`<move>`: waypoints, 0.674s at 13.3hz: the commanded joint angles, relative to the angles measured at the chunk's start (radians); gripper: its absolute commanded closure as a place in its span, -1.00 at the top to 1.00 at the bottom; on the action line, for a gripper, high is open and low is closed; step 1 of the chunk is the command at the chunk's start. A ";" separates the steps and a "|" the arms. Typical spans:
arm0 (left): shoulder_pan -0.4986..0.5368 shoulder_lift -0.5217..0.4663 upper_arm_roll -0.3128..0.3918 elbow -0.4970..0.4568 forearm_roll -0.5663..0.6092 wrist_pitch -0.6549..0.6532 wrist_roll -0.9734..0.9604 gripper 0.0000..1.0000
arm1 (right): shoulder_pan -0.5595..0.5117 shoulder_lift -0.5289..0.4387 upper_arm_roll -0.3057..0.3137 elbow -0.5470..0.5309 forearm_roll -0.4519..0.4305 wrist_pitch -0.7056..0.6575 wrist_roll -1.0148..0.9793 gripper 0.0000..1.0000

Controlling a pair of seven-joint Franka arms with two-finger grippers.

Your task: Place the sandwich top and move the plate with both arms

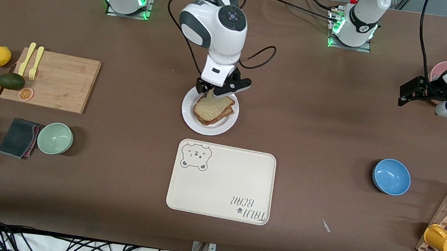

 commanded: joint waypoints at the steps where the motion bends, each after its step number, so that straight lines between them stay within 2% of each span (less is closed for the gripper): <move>1: 0.004 -0.010 -0.002 0.003 -0.028 -0.014 -0.002 1.00 | -0.071 -0.170 -0.025 -0.134 0.138 0.017 -0.017 0.99; 2: 0.004 -0.010 -0.002 0.003 -0.028 -0.014 0.000 1.00 | -0.105 -0.193 -0.036 -0.134 0.236 0.013 -0.023 0.99; 3: 0.004 -0.010 -0.002 0.003 -0.028 -0.012 0.000 1.00 | -0.137 -0.223 -0.050 -0.137 0.282 0.004 -0.024 0.99; 5: 0.004 -0.010 -0.002 0.003 -0.028 -0.014 -0.002 1.00 | -0.209 -0.308 -0.052 -0.164 0.298 -0.001 -0.020 0.99; 6: 0.004 -0.010 -0.002 0.003 -0.028 -0.014 0.000 1.00 | -0.246 -0.326 -0.053 -0.174 0.333 -0.001 -0.017 0.99; 7: 0.004 -0.010 -0.002 0.003 -0.028 -0.014 0.000 1.00 | -0.258 -0.339 -0.094 -0.174 0.417 -0.001 -0.023 1.00; 9: 0.002 -0.010 -0.002 0.003 -0.028 -0.014 -0.002 1.00 | -0.259 -0.366 -0.182 -0.168 0.447 -0.030 -0.041 1.00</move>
